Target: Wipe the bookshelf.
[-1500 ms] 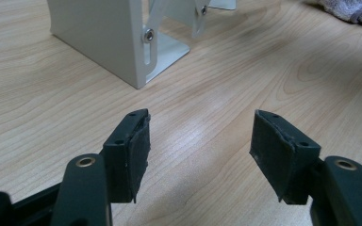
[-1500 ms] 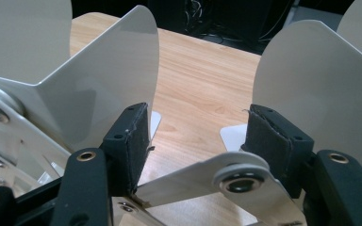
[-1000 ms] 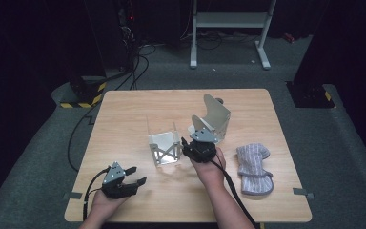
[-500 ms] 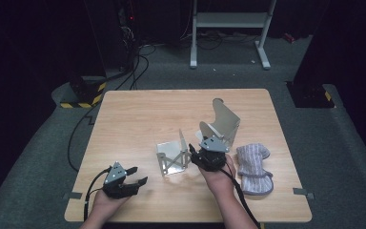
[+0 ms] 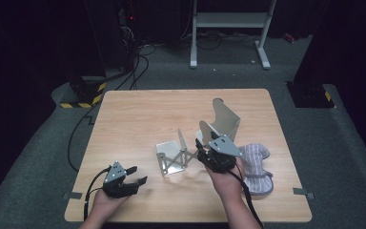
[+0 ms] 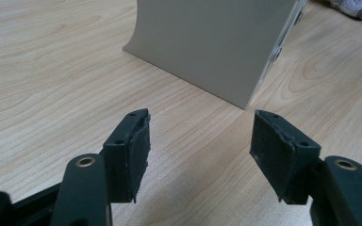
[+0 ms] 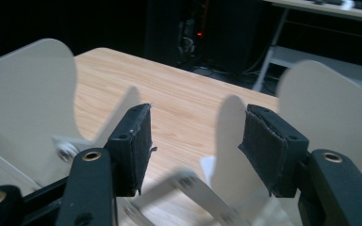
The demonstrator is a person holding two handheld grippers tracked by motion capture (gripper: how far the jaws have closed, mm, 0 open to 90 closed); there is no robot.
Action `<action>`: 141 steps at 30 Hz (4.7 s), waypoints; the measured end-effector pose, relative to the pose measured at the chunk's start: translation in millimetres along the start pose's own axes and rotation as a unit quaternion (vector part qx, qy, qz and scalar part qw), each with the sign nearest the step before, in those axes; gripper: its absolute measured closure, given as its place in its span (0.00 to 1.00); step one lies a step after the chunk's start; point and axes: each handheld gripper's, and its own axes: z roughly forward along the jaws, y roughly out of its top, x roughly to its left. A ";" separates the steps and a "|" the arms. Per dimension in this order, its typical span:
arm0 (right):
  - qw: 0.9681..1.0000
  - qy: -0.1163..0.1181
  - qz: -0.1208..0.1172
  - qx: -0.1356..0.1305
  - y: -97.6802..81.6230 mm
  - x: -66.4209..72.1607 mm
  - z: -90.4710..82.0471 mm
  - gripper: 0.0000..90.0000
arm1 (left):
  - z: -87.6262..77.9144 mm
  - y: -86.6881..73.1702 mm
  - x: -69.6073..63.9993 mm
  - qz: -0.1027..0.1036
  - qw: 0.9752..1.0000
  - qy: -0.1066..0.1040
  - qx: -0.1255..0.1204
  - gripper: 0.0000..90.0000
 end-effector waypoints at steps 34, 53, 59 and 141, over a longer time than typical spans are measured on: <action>0.994 -0.041 0.016 0.104 -23.0 -29.1 112.8 0.62 | 2.4 3.1 19.9 -0.025 0.999 0.029 -0.031 0.34; 0.996 0.023 -0.001 0.092 -64.1 3.9 40.4 0.54 | 30.0 16.2 44.0 -0.032 0.998 0.002 -0.061 0.30; 0.995 0.026 0.005 0.098 -68.5 2.8 39.0 0.54 | 29.4 17.3 44.1 -0.026 0.997 -0.007 -0.077 0.30; 0.998 0.054 -0.027 0.028 -48.2 47.7 -10.1 0.58 | 52.5 31.6 -13.3 0.007 0.996 -0.039 -0.075 0.38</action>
